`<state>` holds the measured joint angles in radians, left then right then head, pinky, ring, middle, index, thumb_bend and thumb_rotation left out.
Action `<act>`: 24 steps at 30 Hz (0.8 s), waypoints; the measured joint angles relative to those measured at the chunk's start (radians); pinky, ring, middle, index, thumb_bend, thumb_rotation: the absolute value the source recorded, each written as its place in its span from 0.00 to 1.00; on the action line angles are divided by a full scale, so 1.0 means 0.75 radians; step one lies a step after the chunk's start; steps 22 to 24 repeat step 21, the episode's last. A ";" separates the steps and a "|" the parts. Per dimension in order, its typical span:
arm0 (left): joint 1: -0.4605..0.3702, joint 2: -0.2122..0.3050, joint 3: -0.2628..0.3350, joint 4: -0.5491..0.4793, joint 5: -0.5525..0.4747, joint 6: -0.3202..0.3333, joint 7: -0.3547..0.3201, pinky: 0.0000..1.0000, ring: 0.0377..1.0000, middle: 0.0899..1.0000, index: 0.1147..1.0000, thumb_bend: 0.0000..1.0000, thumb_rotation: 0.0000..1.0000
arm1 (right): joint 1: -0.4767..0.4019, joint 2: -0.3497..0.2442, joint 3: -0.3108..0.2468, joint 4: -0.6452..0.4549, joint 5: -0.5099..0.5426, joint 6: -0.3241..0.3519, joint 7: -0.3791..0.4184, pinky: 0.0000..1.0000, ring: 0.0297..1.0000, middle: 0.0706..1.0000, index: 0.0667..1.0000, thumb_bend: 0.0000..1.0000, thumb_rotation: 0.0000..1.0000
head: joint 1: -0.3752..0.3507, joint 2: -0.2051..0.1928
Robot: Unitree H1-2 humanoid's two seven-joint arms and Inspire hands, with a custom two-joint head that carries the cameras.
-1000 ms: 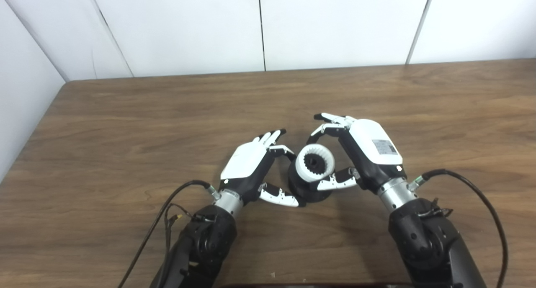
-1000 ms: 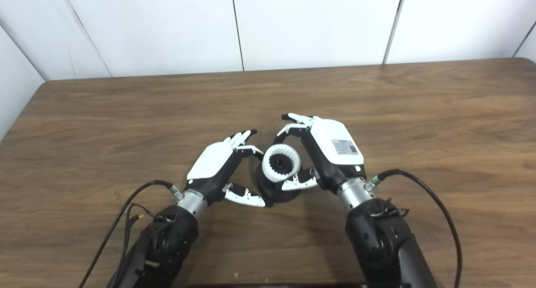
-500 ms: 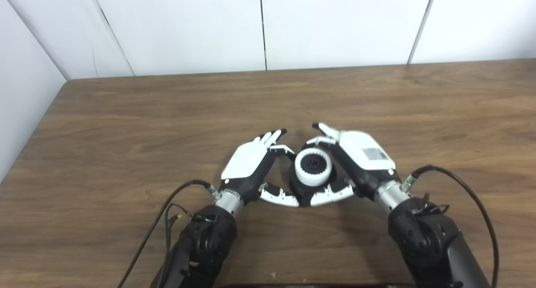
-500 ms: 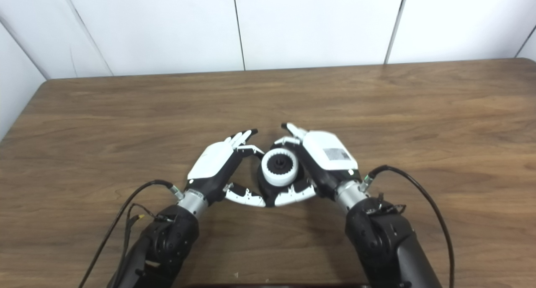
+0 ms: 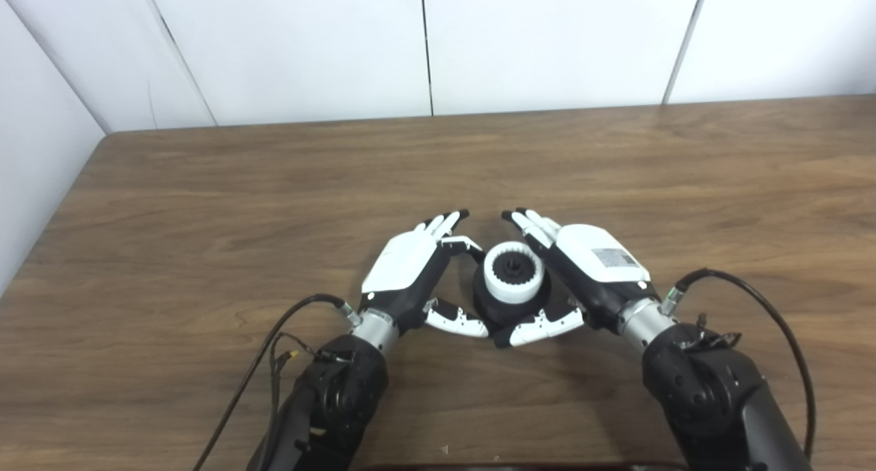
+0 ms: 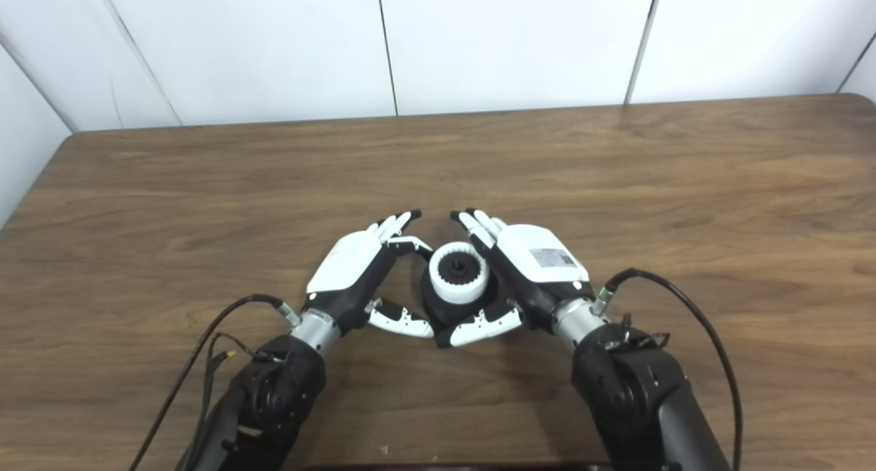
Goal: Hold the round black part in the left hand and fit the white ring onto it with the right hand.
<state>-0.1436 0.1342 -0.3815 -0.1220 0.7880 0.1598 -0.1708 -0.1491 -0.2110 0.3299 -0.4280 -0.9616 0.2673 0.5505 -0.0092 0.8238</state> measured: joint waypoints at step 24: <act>0.002 0.011 0.007 -0.007 -0.001 -0.009 0.010 1.00 1.00 1.00 0.57 0.98 0.27 | 0.051 -0.164 -0.226 -0.028 0.089 0.048 0.067 0.91 1.00 1.00 1.00 1.00 0.36 | 0.002 -0.008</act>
